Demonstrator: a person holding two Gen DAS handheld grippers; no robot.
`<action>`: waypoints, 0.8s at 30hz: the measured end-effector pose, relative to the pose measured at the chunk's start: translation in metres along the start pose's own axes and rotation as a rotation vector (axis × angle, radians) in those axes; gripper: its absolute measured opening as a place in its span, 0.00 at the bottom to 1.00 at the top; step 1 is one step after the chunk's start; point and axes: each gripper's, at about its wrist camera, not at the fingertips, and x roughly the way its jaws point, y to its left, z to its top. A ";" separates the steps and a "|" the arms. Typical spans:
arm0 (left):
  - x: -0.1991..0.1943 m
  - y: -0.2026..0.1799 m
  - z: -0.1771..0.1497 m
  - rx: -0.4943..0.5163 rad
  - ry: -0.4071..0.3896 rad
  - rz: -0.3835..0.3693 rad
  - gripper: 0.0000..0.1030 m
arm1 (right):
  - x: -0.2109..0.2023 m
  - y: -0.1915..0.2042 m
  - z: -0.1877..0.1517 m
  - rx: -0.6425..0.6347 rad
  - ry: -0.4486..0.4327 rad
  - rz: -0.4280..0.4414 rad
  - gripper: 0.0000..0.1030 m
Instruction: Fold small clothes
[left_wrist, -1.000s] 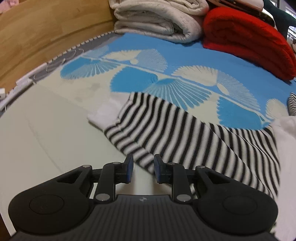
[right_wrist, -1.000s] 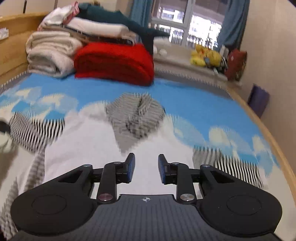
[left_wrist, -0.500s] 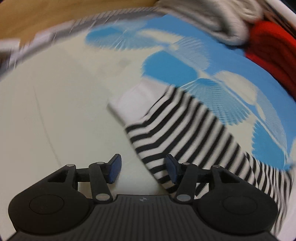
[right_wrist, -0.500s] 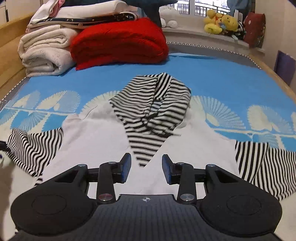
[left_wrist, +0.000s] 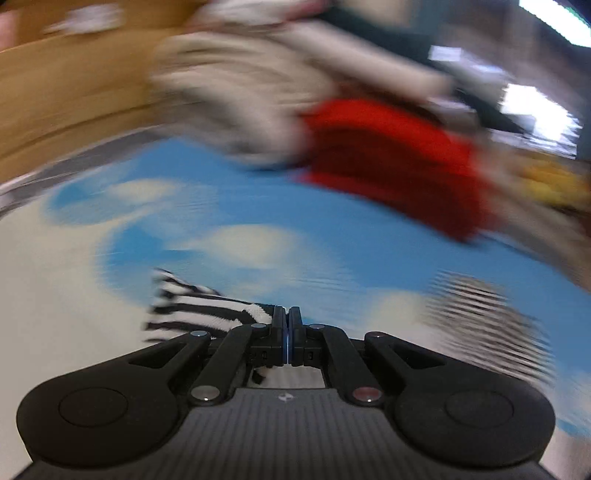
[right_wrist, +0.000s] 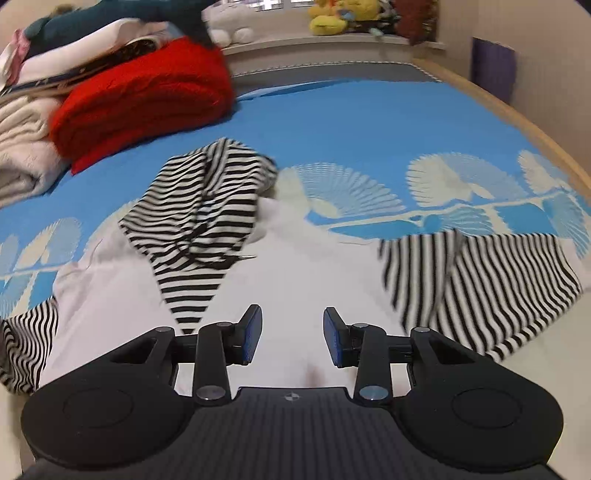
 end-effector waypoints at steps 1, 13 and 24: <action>-0.011 -0.033 -0.009 0.067 0.026 -0.124 0.00 | -0.001 -0.005 0.000 0.013 0.001 -0.007 0.37; 0.029 -0.057 -0.022 0.062 0.322 -0.121 0.50 | 0.020 -0.043 0.002 0.183 0.051 -0.035 0.37; 0.049 -0.012 -0.010 -0.042 0.395 0.025 0.50 | 0.101 -0.021 -0.022 0.504 0.274 0.216 0.38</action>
